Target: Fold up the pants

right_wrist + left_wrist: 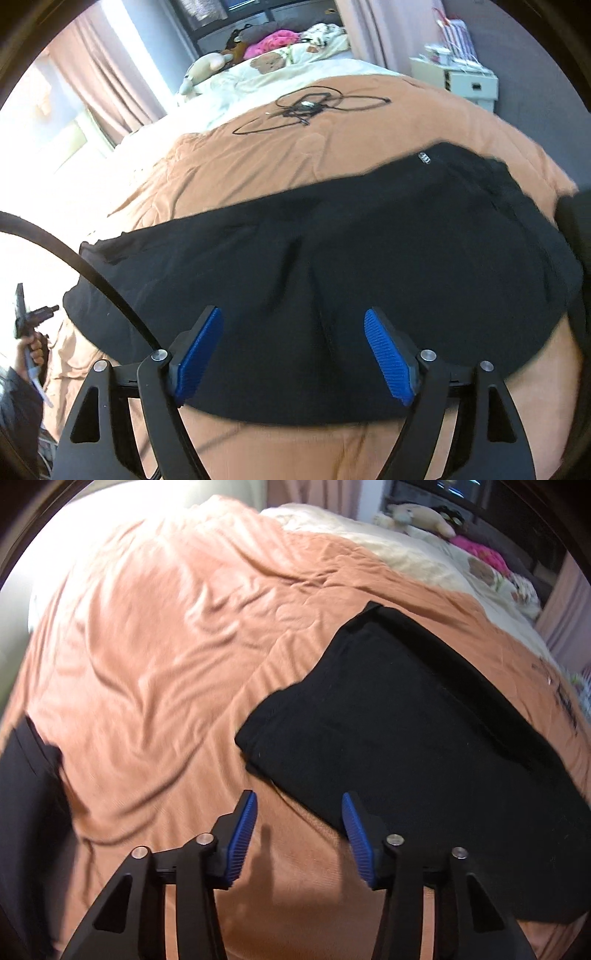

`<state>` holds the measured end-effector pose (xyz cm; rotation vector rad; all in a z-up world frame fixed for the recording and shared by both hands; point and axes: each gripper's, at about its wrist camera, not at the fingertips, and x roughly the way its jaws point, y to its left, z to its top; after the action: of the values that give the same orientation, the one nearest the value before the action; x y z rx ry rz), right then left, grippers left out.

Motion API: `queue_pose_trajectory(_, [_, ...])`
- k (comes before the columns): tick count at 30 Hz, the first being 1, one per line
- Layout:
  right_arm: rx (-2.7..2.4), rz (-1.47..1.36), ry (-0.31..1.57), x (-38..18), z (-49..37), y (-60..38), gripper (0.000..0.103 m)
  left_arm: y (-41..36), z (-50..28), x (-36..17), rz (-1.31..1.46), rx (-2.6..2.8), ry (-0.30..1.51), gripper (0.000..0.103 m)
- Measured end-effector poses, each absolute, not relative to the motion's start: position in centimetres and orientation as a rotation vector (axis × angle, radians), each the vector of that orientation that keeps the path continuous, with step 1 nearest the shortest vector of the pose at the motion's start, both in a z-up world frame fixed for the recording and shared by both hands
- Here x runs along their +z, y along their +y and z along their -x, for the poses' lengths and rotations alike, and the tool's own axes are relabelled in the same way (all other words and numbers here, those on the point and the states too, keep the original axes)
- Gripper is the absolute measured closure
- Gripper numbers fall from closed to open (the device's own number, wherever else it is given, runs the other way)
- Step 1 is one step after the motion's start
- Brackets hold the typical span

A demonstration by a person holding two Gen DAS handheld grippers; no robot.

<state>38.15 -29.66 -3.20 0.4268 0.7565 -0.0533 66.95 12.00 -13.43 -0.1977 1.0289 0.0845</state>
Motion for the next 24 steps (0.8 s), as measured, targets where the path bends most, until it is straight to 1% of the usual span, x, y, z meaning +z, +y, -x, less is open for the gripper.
queue_pose_trajectory(3, [-0.072, -0.469, 0.751, -3.7, -35.6, -30.6, 0.025, 12.2, -66.9, -14.2, 0.259, 0.07, 1.038, 0.056])
queue_pose_trajectory(9, [-0.111, -0.567, 0.748, -5.1, -31.0, -32.1, 0.025, 11.8, -67.8, -16.0, 0.35, 0.038, 1.073, 0.057])
queue_pose_trajectory(12, [-0.126, -0.588, 0.759, -5.8, -29.7, -32.4, 0.025, 11.8, -68.7, -16.8, 0.394, 0.028, 1.084, 0.062])
queue_pose_trajectory(16, [-0.148, -0.591, 0.778, -6.4, -28.6, -32.6, 0.025, 12.0, -69.7, -16.3, 0.447, -0.002, 1.045, 0.063])
queue_pose_trajectory(21, [-0.192, -0.607, 0.764, -6.4, -27.5, -33.7, 0.025, 12.6, -69.4, -13.9, 0.496, -0.047, 0.93, 0.064])
queue_pose_trajectory(24, [-0.204, -0.649, 0.758, -6.8, -26.9, -34.2, 0.025, 12.6, -69.5, -14.5, 0.49, -0.046, 0.974, 0.064])
